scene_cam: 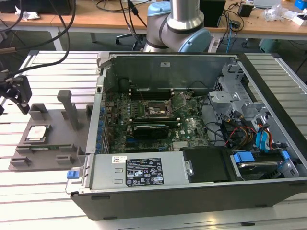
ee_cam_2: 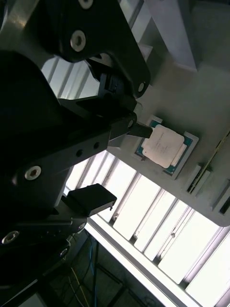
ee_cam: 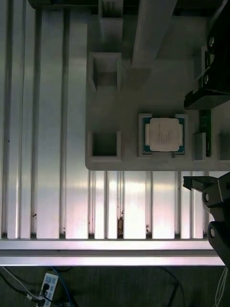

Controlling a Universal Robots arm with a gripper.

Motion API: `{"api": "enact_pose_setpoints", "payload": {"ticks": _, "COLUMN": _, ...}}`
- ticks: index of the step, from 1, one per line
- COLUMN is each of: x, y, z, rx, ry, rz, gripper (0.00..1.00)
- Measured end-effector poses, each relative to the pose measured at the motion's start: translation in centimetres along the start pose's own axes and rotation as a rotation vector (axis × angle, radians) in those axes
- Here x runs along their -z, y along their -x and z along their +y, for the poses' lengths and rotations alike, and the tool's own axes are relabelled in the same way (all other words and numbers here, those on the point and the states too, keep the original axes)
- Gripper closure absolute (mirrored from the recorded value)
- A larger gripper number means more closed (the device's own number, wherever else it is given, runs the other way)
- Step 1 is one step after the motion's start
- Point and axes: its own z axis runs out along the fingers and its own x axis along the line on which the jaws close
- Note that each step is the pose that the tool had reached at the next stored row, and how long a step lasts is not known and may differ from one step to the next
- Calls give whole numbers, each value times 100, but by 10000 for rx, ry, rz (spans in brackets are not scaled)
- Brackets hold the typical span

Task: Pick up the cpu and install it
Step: 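Pick up the cpu and move it towards the insertion slot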

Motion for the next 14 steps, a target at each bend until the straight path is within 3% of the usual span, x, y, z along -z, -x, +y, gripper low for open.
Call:
{"api": "enact_pose_setpoints", "payload": {"ticks": 7, "x": -47, "y": 7, "z": 1, "rx": 1, "ry": -4, "rz": -1, "gripper": 34}}
{"api": "enact_pose_setpoints", "payload": {"ticks": 14, "x": -136, "y": 45, "z": 1, "rx": 14, "ry": -97, "rz": 1, "gripper": 34}}
